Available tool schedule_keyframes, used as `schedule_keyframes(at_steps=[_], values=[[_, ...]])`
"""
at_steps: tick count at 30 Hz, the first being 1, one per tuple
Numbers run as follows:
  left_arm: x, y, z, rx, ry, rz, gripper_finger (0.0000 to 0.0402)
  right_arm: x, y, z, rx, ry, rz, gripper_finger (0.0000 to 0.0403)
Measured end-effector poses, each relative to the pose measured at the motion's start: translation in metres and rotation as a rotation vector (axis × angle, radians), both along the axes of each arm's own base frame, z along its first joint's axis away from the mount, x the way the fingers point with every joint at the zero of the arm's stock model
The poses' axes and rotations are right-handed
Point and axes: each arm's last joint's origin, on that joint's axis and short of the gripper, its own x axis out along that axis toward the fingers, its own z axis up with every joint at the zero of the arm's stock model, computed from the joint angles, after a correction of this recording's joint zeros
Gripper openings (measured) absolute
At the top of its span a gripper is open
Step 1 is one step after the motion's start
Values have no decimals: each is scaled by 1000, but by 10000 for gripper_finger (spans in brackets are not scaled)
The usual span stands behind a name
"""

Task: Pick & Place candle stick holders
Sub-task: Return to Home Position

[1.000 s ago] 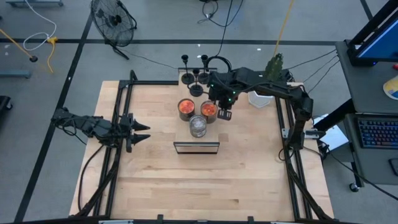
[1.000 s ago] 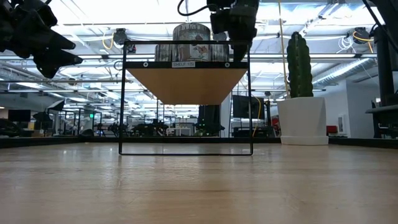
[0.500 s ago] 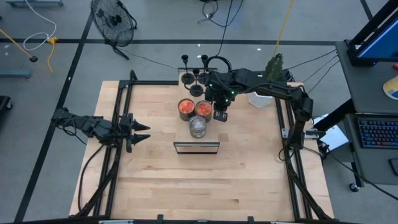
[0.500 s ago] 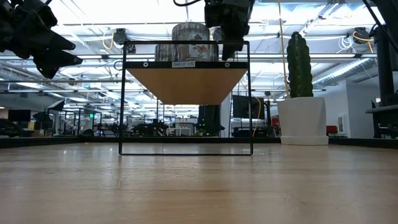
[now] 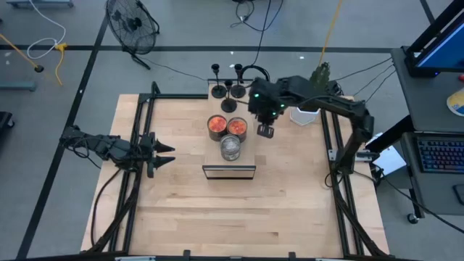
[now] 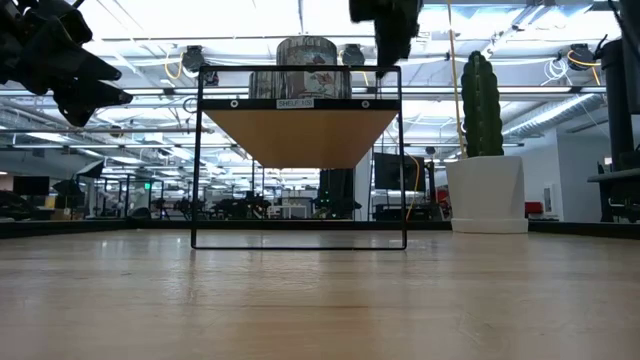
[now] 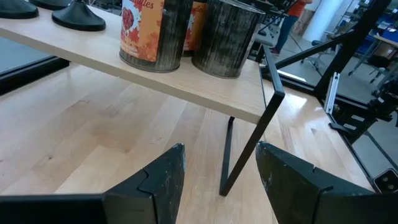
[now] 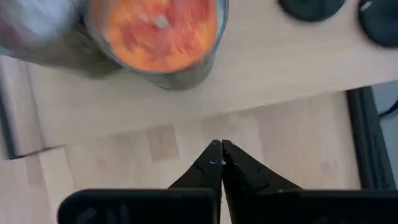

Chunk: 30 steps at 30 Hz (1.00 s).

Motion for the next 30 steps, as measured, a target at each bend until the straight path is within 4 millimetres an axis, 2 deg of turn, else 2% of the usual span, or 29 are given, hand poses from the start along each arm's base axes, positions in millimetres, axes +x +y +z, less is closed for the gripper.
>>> schedule_keyframes(at_steps=[9,11,14,17,23,30], values=[[0,0,0,0,-5,-1,202,-54,14,63,-115,-255,-129,0],[0,-1,2,29,-12,-24,202,-67,18,71,-127,-322,-148,0],[1,-3,5,60,-39,-107,203,-88,24,74,-129,-415,-175,0],[2,-5,9,68,-79,-178,203,-107,30,67,-128,-509,-203,0],[2,-5,12,60,-118,-182,203,-139,40,37,-127,-670,-236,0],[2,-7,30,110,-297,-231,202,-168,49,2,-142,-828,-241,0]])
